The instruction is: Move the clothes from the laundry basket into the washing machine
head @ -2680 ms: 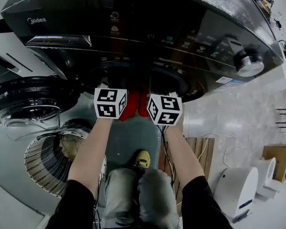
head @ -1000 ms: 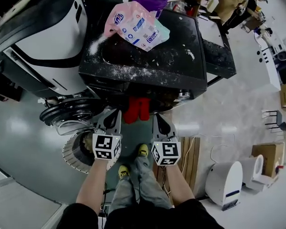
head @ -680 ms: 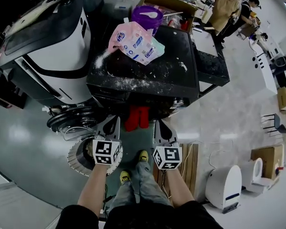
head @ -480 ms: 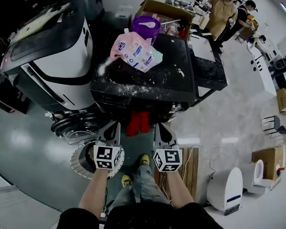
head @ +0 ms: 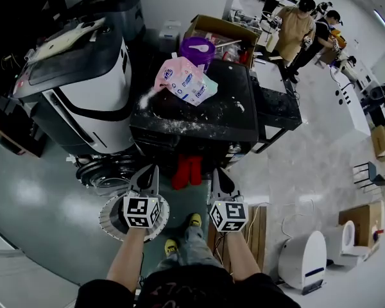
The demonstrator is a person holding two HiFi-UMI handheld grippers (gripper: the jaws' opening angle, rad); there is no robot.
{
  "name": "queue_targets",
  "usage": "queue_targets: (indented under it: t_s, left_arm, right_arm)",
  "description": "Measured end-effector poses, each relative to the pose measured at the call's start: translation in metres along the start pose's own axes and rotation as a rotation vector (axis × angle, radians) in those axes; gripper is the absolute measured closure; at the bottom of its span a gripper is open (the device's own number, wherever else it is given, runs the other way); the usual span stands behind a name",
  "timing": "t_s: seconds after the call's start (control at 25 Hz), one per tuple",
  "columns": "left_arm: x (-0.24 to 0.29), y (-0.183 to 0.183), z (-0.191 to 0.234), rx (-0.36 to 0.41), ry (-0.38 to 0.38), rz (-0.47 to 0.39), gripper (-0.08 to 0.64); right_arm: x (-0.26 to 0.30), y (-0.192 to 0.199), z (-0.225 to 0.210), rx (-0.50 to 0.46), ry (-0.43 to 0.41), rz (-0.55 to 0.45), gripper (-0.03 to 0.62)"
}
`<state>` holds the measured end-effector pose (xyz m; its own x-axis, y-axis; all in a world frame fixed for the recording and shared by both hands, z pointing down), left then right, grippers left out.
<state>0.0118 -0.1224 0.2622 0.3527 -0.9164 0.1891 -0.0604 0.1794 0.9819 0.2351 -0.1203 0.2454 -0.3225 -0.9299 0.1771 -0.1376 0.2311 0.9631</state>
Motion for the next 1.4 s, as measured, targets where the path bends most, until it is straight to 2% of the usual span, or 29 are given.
queue_targets:
  t_s: [0.16,0.48,0.84,1.08,1.4]
  left_arm:
    - [-0.016,-0.012,0.0,0.029,-0.001,-0.016,0.549]
    - [-0.042,-0.032,0.004,0.023,-0.017,-0.046,0.549]
    - [-0.073,-0.05,0.004,0.09,-0.016,-0.064,0.549]
    - [-0.089,-0.067,0.005,0.134,-0.014,-0.085,0.549]
    - [-0.112,-0.078,0.01,0.144,-0.037,-0.103,0.549]
  right_arm:
    - [-0.012,-0.013,0.009,0.007,-0.014,-0.011,0.588]
    - [-0.038,-0.026,0.008,0.006,0.015,-0.019,0.588]
    - [-0.059,-0.041,0.0,-0.011,0.055,-0.038,0.589]
    - [-0.068,-0.061,0.008,-0.011,0.038,-0.078,0.589]
    - [-0.087,-0.068,0.009,-0.028,0.034,-0.097,0.589]
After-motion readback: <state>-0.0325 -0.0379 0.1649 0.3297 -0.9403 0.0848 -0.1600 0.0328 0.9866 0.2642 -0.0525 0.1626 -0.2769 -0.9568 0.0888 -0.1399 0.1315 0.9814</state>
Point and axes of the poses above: the fingertips, and each gripper's own axes: x forward along the fingers, z to its left, y out of its underside, the point moved 2 cm from there along -x, backward along the fingers, and after that the axes turned 6 degrees about x, right-handed, at the moved point
